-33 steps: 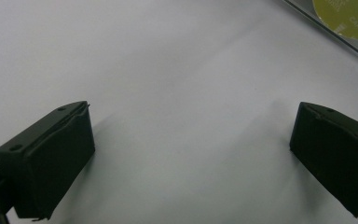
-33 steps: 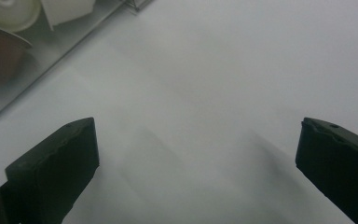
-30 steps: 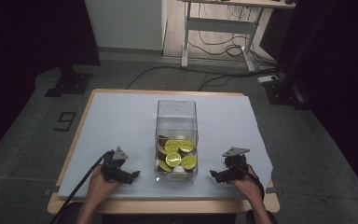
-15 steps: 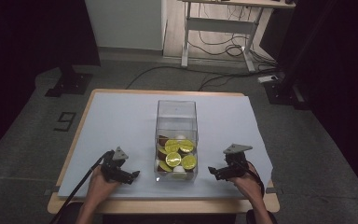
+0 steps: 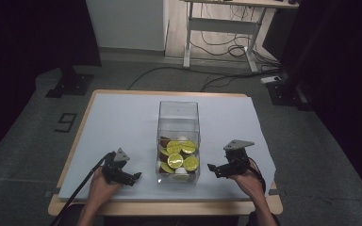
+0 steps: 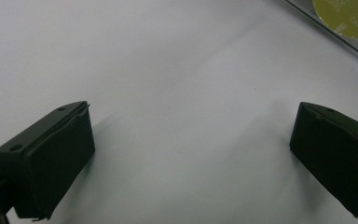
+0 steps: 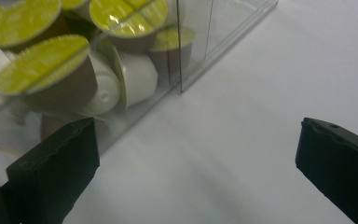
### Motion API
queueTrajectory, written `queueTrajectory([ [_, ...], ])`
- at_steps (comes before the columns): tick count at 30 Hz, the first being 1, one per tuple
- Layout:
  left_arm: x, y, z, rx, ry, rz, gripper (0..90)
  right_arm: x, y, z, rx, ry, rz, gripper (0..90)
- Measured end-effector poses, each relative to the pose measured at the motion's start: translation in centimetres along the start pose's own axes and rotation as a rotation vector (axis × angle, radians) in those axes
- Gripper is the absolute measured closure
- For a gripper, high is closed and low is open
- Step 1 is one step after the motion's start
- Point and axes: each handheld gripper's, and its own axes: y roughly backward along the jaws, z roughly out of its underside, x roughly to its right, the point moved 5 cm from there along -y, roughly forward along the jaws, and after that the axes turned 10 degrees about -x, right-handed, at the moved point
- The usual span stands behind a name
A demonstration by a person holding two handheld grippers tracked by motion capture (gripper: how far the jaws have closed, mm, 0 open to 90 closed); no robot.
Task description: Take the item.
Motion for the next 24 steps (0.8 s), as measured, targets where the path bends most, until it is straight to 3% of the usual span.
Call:
queueTrajectory([
  [7, 0.0, 0.0, 0.0, 0.000, 0.000, -0.001, 0.0, -0.5, 1.0, -1.3, 0.018, -0.008, 0.003, 2.6],
  [13, 0.0, 0.0, 0.0, 0.000, 0.000, -0.001, 0.0, -1.2, 1.6, -2.3, 0.024, -0.001, -0.022, 2.7],
  [24, 0.0, 0.0, 0.0, 0.000, 0.000, -0.002, 0.0, -3.2, 2.1, -4.7, 0.029, 0.091, -0.018, 5.5],
])
